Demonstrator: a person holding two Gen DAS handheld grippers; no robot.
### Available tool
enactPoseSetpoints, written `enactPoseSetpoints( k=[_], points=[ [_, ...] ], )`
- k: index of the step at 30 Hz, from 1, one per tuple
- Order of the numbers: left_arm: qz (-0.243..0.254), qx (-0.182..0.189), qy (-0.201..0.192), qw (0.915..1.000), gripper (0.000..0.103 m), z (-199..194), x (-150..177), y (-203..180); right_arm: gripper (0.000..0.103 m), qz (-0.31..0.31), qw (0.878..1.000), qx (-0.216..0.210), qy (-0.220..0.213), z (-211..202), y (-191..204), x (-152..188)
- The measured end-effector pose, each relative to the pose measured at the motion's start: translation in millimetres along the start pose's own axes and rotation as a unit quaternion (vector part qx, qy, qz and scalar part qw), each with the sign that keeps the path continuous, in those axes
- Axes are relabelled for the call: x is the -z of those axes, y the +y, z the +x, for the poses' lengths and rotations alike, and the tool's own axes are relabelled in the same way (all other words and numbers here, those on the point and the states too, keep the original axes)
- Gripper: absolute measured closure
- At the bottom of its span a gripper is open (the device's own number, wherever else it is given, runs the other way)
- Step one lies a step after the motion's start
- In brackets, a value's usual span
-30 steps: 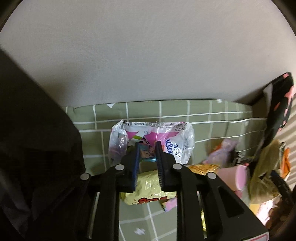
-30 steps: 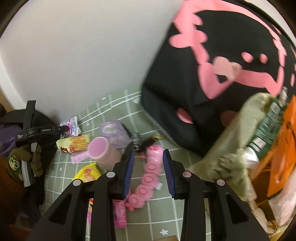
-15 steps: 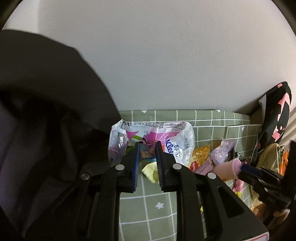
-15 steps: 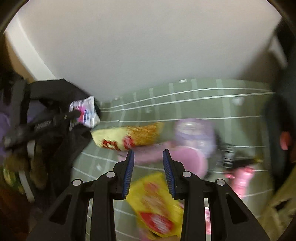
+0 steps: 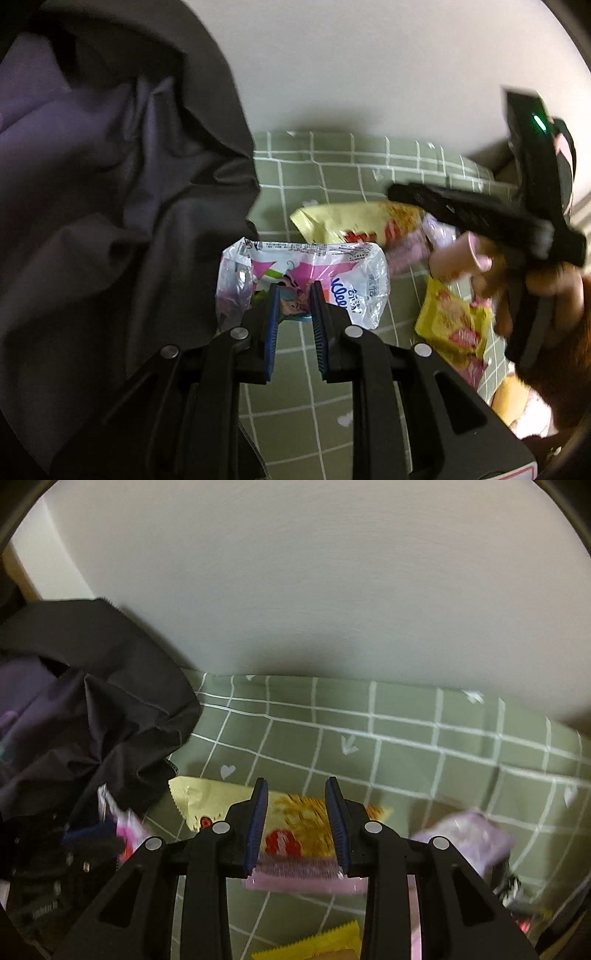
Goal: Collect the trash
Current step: 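Hold the tissue pack in the left gripper while the right gripper grasps the yellow snack bag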
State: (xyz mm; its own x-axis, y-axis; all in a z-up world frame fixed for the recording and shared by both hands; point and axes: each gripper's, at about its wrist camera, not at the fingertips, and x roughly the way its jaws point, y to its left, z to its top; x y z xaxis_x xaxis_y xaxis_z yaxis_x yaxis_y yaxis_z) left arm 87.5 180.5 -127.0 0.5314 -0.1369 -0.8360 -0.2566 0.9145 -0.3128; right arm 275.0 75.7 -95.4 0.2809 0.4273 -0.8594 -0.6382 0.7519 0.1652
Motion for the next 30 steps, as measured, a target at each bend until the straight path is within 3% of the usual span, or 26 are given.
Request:
enactPoseSetpoints(
  k=[6, 10, 17, 25, 30],
  points=[
    [0.002, -0.017, 0.000, 0.9999, 0.087, -7, 3, 2, 0.072, 0.021, 0.999, -0.003, 0.041, 12, -8, 0],
    [-0.002, -0.025, 0.000, 0.9997, 0.087, -8, 5, 6, 0.072, 0.007, 0.996, -0.050, 0.071, 7, -3, 11],
    [-0.008, -0.029, 0.012, 0.9995, 0.087, -6, 14, 9, 0.072, -0.153, 0.986, -0.044, 0.059, -1, 33, 17],
    [-0.023, -0.034, 0.013, 0.9991, 0.087, -13, 21, 17, 0.072, -0.204, 0.974, -0.059, 0.080, 7, 32, 24],
    [-0.026, -0.025, 0.014, 0.9993, 0.087, -11, 20, 18, 0.072, -0.245, 0.965, -0.046, 0.080, 5, 33, 32]
  ],
)
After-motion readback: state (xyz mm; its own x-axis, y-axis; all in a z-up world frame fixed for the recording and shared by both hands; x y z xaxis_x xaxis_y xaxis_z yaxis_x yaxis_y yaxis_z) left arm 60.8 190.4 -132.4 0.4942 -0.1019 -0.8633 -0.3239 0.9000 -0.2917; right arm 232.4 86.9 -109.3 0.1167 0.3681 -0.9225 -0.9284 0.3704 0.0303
